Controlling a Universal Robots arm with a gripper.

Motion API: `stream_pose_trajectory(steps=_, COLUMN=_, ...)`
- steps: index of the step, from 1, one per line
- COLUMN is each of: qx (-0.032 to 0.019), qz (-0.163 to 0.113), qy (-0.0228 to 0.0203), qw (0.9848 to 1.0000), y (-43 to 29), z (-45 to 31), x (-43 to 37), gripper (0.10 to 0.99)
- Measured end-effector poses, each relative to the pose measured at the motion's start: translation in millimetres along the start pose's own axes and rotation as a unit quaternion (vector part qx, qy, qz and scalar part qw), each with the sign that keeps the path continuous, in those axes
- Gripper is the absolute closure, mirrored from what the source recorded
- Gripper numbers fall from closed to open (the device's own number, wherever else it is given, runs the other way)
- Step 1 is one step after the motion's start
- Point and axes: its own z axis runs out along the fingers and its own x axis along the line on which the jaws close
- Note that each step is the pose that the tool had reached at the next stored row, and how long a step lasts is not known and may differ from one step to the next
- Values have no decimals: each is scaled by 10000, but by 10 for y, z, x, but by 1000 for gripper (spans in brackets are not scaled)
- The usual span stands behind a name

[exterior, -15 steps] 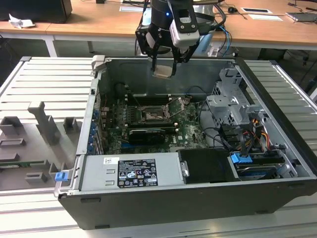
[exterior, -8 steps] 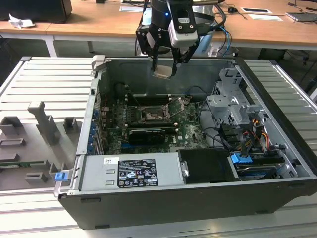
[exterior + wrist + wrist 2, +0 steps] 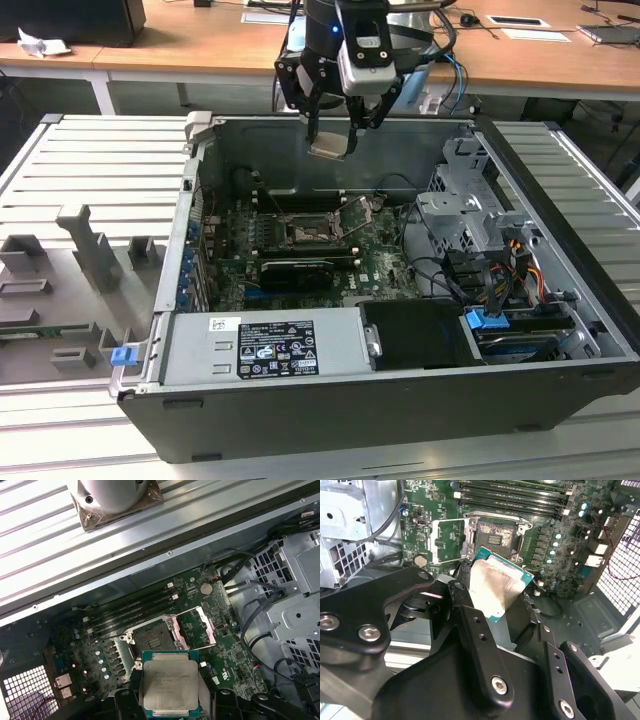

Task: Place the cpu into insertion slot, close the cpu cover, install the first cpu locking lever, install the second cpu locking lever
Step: 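Place the cpu into insertion slot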

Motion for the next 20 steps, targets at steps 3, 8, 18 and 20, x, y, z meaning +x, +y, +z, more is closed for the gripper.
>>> stream_pose_trajectory(steps=3, qx=-2, qz=100, qy=-9, qw=10000, y=0, z=2, x=0, gripper=561)
stream_pose_trajectory(steps=8, qx=-4, qz=233, qy=-21, qw=9997, y=-1, z=6, x=0, gripper=561)
stream_pose_trajectory(steps=18, qx=-15, qz=768, qy=-69, qw=9970, y=-16, z=31, x=31, gripper=561)
stream_pose_trajectory(steps=20, qx=-15, qz=780, qy=-69, qw=9969, y=-17, z=43, x=31, gripper=561)
